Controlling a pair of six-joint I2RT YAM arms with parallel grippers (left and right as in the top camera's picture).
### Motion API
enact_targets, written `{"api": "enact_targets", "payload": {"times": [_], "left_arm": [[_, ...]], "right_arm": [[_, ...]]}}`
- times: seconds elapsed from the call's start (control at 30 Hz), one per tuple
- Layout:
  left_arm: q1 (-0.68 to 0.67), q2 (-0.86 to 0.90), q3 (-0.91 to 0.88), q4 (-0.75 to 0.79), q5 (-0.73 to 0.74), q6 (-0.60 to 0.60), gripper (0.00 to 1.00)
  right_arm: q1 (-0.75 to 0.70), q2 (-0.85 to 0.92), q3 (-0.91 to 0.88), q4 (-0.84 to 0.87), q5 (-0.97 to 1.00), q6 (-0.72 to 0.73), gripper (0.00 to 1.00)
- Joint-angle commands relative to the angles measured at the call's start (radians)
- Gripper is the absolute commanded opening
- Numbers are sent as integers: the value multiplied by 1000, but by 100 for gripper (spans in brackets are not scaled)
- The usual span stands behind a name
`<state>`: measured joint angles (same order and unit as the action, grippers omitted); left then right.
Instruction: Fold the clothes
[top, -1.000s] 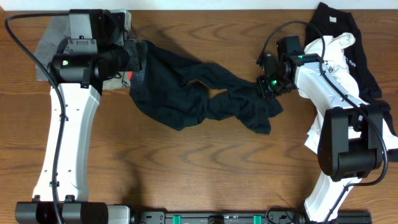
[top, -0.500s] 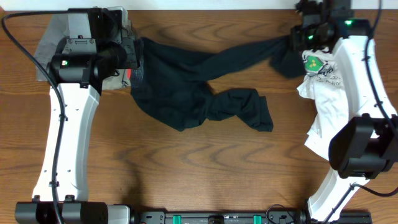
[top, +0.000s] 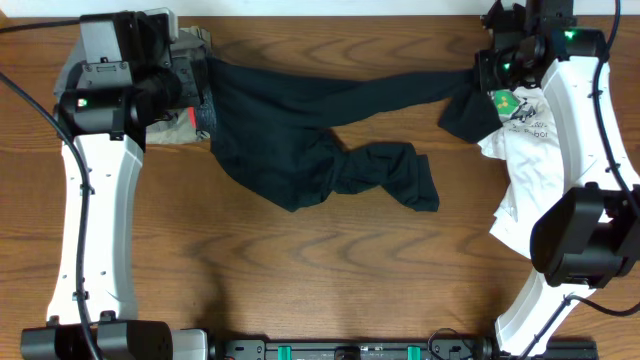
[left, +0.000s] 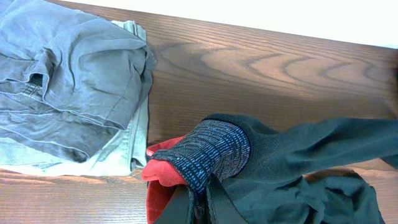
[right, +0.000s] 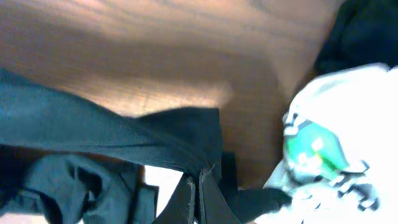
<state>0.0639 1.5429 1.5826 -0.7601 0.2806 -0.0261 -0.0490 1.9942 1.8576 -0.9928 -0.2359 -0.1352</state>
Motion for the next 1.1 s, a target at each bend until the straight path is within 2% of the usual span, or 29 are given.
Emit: {"api": "enact_targets", "payload": {"times": [0.0,0.23,0.5,0.53,0.57,0.6,0.63,0.7,0.9,1.07], "left_arm": [[5,6,5,2,-13,-2,6],[5,6,5,2,-13,-2,6],[5,6,5,2,-13,-1,6],[5,6,5,2,-13,-1,6],[5,6,5,2,-13,-1,6],[5,6,5,2,-13,-1,5],[5,6,5,2,-13,-1,6],[5,6,5,2,-13,-1,6],[5,6,5,2,-13,-1,6],[5,6,5,2,-13,-1,6]], "right_arm": [[10,-6,-71,-16,-9,37,1],[55,-6,-186,-72,-95,52,1],[191,-6,-274,-117,-91,51,1],[211,-6,-288,-124,-74,48,7],[231,-6,-301,-132,-57,32,27],[245,-6,-310,-142,-39,14,41],[259,-6,-318,-153,-1,7,45],[270,-6,-319,-164,55,7,47],[216,-9,-225,-125,45,65,49],[131,-9,-104,-99,54,79,60]]}}
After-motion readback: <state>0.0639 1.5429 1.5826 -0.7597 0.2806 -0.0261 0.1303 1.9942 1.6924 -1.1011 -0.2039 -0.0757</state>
